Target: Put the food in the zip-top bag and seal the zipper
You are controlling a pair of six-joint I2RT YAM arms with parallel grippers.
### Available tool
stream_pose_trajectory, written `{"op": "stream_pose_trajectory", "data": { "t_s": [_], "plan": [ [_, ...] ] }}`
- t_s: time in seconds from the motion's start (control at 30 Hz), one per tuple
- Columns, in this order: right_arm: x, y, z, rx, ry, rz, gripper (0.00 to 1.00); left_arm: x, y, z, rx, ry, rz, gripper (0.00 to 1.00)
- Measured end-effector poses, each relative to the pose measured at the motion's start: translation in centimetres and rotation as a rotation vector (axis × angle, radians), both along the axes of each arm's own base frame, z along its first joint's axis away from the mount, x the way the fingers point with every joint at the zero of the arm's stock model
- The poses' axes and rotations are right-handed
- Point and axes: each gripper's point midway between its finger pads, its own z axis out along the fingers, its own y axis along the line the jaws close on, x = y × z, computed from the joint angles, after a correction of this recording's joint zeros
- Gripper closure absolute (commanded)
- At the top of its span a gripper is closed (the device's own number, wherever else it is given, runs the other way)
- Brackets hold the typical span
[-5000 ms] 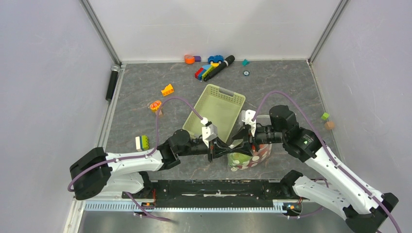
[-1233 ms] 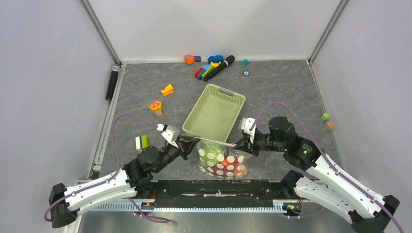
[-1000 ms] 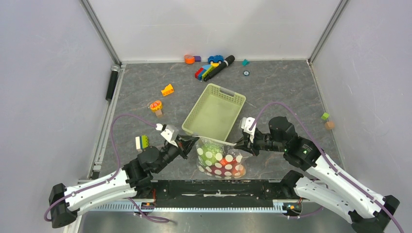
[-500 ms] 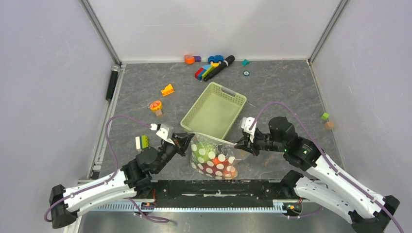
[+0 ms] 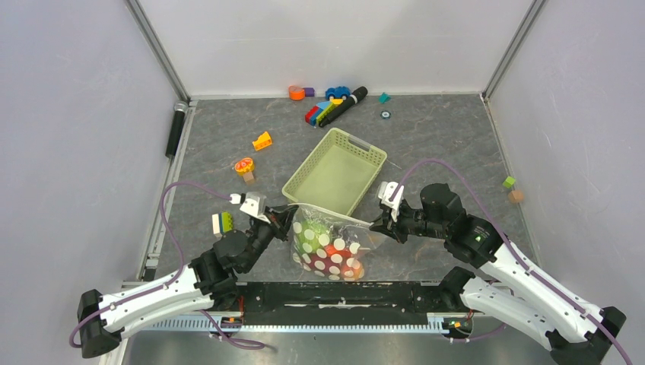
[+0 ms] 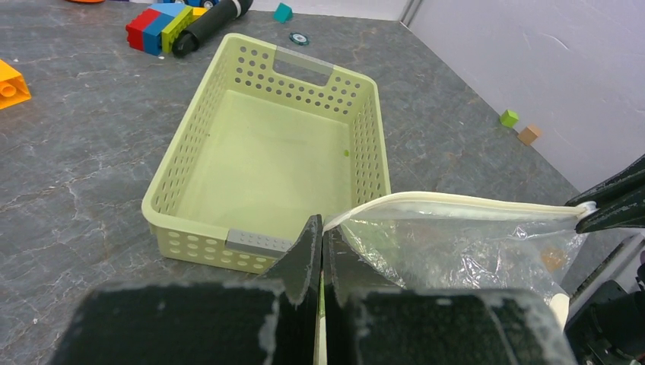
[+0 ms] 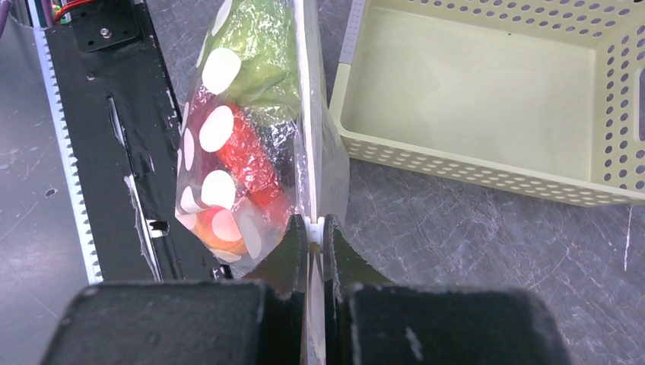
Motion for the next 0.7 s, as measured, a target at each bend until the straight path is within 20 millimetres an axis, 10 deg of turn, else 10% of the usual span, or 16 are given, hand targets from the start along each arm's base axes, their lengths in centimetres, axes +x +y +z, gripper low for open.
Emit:
{"op": "stream_pose_trajectory", "data": {
  "t_s": [0.7],
  "plan": [
    [0.3,-1.3,-0.9,-0.035,0.052,-0.102,1.0,1.0,1.9,-0.6,-0.025,0.041,0.133,0.98]
  ]
}}
